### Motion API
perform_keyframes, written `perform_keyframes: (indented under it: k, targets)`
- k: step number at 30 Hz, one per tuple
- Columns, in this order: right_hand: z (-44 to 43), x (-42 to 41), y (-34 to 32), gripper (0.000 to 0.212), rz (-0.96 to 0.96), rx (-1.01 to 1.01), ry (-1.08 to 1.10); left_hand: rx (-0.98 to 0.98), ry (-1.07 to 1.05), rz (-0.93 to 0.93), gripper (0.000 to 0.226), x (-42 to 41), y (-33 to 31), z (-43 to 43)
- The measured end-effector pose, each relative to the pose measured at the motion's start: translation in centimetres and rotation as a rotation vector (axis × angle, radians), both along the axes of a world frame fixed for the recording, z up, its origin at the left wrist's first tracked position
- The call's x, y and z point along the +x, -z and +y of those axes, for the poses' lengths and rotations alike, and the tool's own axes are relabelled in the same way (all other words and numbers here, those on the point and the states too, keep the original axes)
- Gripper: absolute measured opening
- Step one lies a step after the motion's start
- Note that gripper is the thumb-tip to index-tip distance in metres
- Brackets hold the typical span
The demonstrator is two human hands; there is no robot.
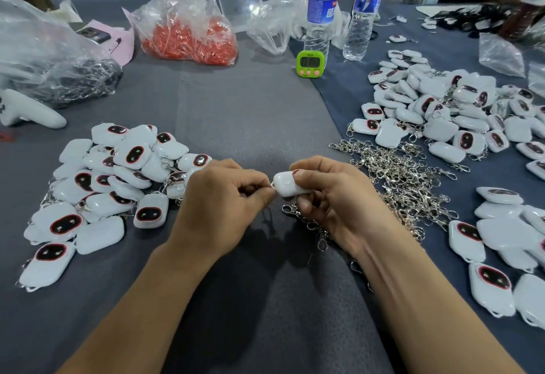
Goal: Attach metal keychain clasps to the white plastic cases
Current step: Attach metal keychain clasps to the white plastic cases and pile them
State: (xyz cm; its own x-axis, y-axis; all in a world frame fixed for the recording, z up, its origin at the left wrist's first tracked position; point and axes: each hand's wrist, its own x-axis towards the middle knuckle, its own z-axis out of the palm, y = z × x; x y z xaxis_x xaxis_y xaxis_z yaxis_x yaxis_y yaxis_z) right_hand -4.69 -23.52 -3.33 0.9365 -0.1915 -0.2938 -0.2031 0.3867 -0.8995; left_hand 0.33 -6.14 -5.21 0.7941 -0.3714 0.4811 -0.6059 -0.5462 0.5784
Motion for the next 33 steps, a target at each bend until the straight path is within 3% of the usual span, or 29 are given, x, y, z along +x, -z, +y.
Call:
perform_keyframes:
  k: [4, 9, 12, 15, 17, 19, 24, 27, 29, 31, 33]
  targets:
    - [0.0, 0.0, -0.2, 0.011, -0.012, 0.115, -0.013, -0.345, 0.177, 0.41, 0.018, 0.1, -0.1, -0.6]
    - [-0.7, -0.1, -0.4, 0.012, -0.024, 0.137, -0.025, -0.546, 0.266, 0.631, 0.008, 0.0, -0.1, -1.3]
    - [-0.6, -0.2, -0.3, 0.012, -0.045, 0.101, -0.001, -0.418, 0.191, 0.477, 0.005, 0.1, 0.0, -1.1]
    - [0.0, -0.2, 0.2, 0.012, -0.066, -0.093, 0.036, 0.063, 0.101, 0.012, 0.011, 0.2, -0.1, -0.5]
    - [0.4, -0.1, 0.4, 0.011, -0.079, -0.223, 0.05, 0.264, 0.083, -0.186, 0.018, 0.1, 0.0, -0.4]
    - [0.6, -0.1, 0.4, 0.011, -0.071, -0.207, 0.072, 0.24, 0.043, -0.176, 0.018, -0.2, 0.1, -0.7]
    - [-0.2, 0.1, -0.1, 0.014, -0.023, 0.077, 0.05, -0.312, 0.116, 0.44, 0.012, -0.3, 0.2, -1.3]
    - [-0.3, 0.1, -0.1, 0.015, -0.021, 0.152, 0.033, -0.418, 0.194, 0.567, 0.014, -0.4, -0.1, -1.6]
    - [-0.2, 0.0, -0.1, 0.015, -0.025, 0.166, 0.028, -0.461, 0.2, 0.577, 0.014, -0.6, -0.2, -1.7]
    - [0.0, 0.1, 0.1, 0.015, -0.062, 0.127, 0.043, -0.395, 0.143, 0.468, 0.016, -0.7, -0.1, -1.5]
    - [0.4, 0.0, 0.4, 0.014, -0.148, -0.085, 0.083, -0.054, 0.043, 0.154, 0.022, -0.6, 0.1, -1.2]
